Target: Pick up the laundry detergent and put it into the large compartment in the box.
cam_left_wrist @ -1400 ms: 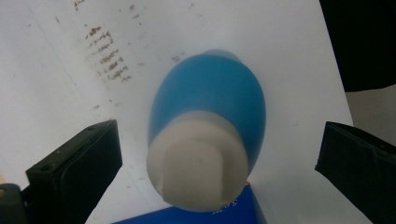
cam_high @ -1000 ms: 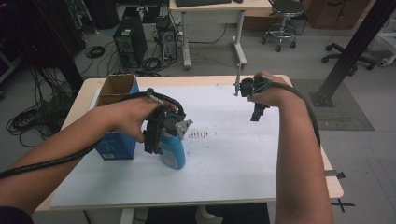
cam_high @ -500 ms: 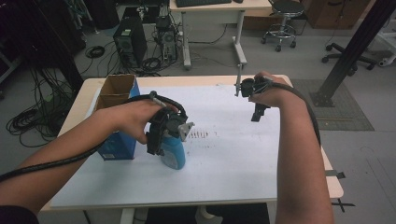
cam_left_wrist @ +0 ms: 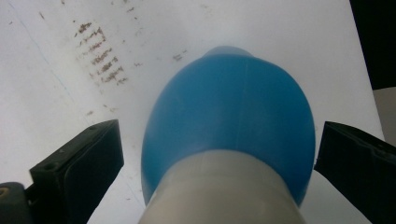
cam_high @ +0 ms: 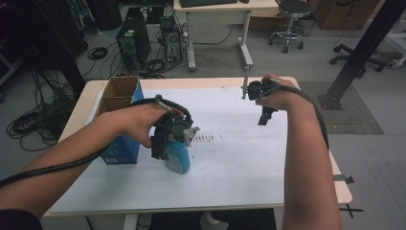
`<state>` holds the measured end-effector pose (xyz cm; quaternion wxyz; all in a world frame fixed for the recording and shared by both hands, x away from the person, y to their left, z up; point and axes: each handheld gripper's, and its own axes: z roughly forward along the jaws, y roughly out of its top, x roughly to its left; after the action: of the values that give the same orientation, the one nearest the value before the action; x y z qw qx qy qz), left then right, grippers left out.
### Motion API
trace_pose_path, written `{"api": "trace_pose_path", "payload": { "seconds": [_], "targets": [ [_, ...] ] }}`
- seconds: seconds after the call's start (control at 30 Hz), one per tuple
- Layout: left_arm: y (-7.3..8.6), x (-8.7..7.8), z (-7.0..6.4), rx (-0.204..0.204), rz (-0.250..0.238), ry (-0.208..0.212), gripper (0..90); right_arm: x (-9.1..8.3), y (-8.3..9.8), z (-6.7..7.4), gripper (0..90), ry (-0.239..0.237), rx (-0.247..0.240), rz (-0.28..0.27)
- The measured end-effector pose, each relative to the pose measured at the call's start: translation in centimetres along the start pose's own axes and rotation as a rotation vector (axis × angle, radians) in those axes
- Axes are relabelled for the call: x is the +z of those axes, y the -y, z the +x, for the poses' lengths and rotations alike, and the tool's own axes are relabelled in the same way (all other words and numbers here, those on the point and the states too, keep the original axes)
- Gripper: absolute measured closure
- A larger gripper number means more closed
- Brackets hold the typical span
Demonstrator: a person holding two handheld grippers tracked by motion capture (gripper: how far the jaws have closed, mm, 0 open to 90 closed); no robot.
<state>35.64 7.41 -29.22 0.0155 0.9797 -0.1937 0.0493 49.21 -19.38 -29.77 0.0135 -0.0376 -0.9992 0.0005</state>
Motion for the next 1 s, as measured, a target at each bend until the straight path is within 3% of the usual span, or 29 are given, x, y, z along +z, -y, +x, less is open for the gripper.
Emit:
{"api": "trace_pose_path", "payload": {
  "seconds": [0.8, 1.0],
  "targets": [
    [0.14, 0.19, 0.21, 0.004, 0.011, 0.023, 15.9, 0.43, -0.35, -0.04, 5.9, -0.007, -0.001, 0.014],
    [0.12, 0.15, 0.14, 0.007, 0.01, 0.013, 17.9, 0.67, -0.65, -0.08, 5.8, -0.011, -0.006, 0.017]
  ]
}}
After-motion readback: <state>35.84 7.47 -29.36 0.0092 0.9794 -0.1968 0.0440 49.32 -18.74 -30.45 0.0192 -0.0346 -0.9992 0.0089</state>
